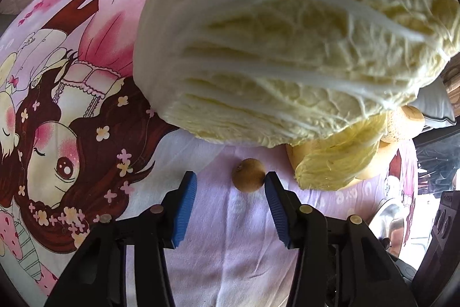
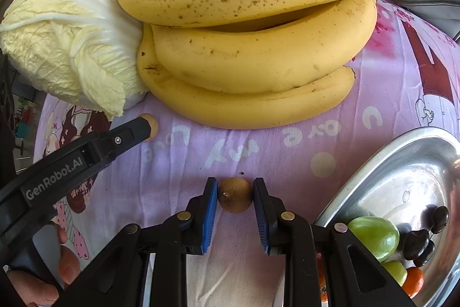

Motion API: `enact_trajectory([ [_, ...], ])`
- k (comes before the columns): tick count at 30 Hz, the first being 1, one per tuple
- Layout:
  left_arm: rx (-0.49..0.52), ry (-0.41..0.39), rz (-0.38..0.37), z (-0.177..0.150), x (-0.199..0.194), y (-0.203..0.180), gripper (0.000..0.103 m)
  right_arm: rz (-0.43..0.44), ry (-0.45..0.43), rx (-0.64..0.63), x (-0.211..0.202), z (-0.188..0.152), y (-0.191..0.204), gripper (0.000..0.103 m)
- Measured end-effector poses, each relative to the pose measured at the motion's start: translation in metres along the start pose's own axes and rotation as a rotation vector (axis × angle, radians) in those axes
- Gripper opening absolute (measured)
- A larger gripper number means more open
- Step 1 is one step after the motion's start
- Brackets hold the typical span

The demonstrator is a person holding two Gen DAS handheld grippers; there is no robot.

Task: Organize fruits
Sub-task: 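Close the right gripper on a brown longan while the left gripper grasps another longan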

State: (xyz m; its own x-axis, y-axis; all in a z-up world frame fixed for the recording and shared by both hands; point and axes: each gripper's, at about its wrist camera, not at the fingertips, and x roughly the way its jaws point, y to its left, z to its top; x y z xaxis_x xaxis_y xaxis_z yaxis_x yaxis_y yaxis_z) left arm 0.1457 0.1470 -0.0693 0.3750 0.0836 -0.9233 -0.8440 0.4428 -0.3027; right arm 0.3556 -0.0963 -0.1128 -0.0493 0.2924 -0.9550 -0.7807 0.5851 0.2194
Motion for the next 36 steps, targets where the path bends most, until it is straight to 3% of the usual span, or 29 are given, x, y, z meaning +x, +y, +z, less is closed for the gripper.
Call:
enact_trajectory([
  [7, -0.028, -0.017, -0.046, -0.010, 0.011, 0.000, 0.038, 0.010, -0.002, 0.003, -0.003, -0.002, 0.005, 0.027],
  [11, -0.042, -0.015, -0.076, -0.012, 0.017, -0.002, 0.025, 0.011, -0.001, 0.007, -0.001, -0.003, 0.004, 0.027],
  [36, -0.055, 0.026, -0.069, -0.061, 0.003, 0.001, 0.025, 0.010, -0.011, 0.032, -0.038, -0.015, 0.029, 0.027],
])
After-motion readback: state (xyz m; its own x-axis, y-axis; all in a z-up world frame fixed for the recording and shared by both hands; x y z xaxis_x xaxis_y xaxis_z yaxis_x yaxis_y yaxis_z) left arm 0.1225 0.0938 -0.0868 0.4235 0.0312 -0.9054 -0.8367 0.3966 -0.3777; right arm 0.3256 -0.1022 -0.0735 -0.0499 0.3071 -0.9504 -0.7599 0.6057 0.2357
